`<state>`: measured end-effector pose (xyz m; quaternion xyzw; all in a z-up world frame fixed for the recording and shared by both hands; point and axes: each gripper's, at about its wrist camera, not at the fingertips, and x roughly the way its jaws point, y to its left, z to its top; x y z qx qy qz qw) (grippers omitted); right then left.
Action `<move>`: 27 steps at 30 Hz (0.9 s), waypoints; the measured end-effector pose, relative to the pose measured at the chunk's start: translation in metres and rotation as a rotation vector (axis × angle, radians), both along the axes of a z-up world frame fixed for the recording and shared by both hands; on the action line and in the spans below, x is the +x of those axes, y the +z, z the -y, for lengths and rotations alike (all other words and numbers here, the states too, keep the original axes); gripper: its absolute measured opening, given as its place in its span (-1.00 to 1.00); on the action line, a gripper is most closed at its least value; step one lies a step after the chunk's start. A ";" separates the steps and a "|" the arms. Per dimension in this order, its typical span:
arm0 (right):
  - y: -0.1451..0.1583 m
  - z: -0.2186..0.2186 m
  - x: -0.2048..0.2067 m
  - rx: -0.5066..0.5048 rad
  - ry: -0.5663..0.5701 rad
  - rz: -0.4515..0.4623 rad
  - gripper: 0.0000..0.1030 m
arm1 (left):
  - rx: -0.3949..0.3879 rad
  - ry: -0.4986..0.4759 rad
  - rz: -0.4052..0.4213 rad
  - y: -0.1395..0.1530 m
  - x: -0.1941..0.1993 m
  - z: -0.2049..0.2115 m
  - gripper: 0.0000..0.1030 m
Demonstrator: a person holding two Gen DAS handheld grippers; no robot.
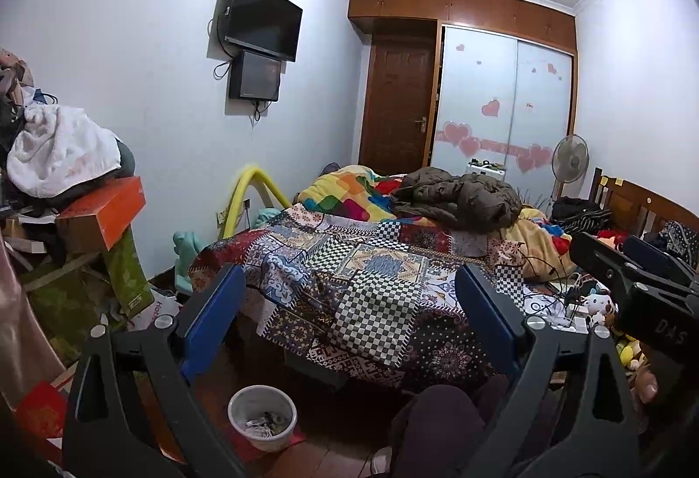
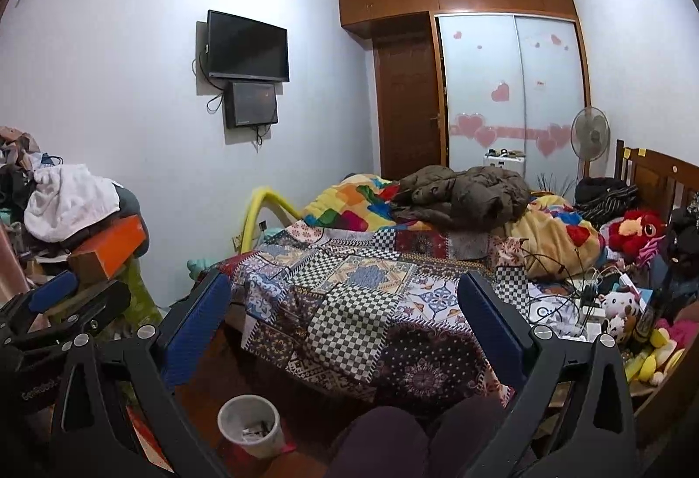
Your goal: Collect trash
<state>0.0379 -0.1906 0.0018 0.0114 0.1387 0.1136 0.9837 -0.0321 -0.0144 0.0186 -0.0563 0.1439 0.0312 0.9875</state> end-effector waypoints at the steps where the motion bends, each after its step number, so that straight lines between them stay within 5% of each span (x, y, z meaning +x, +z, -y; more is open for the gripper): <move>1: 0.000 0.000 0.001 0.001 0.001 -0.004 1.00 | -0.001 0.000 -0.001 0.000 0.000 0.000 0.89; 27: 0.004 0.005 0.005 0.005 0.014 -0.030 1.00 | 0.014 -0.003 -0.024 -0.006 0.005 0.000 0.89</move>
